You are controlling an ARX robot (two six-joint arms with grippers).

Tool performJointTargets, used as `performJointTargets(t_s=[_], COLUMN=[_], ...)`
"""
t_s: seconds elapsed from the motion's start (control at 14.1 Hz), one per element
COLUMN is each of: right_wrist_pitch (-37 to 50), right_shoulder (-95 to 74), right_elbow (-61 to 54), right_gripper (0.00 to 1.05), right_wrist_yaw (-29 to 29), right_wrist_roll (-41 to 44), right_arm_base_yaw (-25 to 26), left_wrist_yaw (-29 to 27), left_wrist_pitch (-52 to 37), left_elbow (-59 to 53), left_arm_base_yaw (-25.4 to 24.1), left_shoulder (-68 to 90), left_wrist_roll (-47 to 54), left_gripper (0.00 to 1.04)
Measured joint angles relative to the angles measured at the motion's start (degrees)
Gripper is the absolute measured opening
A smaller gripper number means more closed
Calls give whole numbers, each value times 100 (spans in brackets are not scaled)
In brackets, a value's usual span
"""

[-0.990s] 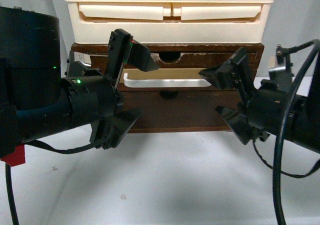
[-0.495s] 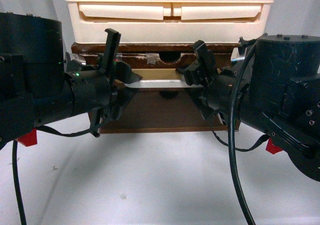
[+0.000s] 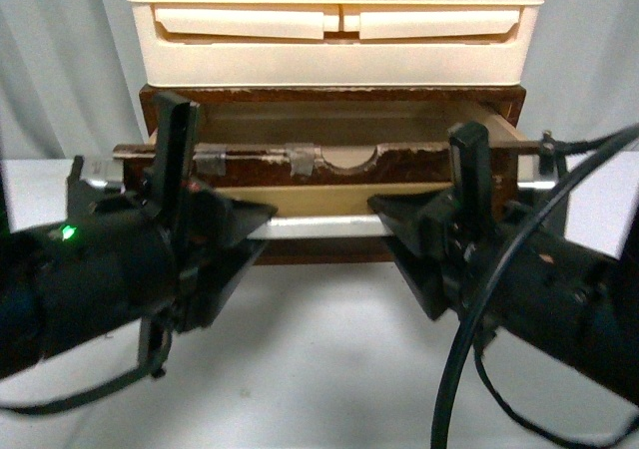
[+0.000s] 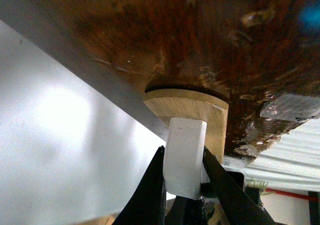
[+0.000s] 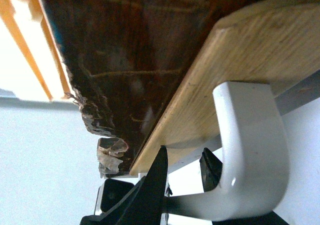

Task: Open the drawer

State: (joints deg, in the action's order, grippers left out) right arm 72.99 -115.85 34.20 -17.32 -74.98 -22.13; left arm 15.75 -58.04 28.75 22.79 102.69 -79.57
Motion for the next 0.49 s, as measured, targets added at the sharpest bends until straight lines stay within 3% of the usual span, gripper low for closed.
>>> performJointTargets(t_s=[0.07,0.14,0.21,0.28,0.35,0.42,0.49], right_wrist_pitch=[184,205,92,-160,-369,-621,-192], right_shoulder=[378,844,962,1084,1506,2153,2135], right_elbow=[-695,-1473,-1836,-2133,-2341,-2365,-2380], right_gripper=[18,21,33,44,55,68,75], right_wrist_yaw=[0,140,219,254,264,365,960], right_wrist_roll=[-81,15,560,929,1257,1663,2192], right_arm_base_yaw=[-170,-448,-509,-621,-678,-673,-855], left_wrist_yaw=[-125,-68,280,328,149,116,59], left_wrist_pitch=[42,201,374,636,1150,2225,3556], left_elbow=[-649,-1314,-1733,-1805,-1768,-1718,-1681], left_arm_base_yaw=[227,555,946,977,706,330,-188], left_shoulder=[-579,-1257,-1836,-2103,-2402,-3169,-4360], left_wrist_roll=[-4,387,730,951,1204,1709,2446], left_gripper=[15,29,41,50,61,75,90])
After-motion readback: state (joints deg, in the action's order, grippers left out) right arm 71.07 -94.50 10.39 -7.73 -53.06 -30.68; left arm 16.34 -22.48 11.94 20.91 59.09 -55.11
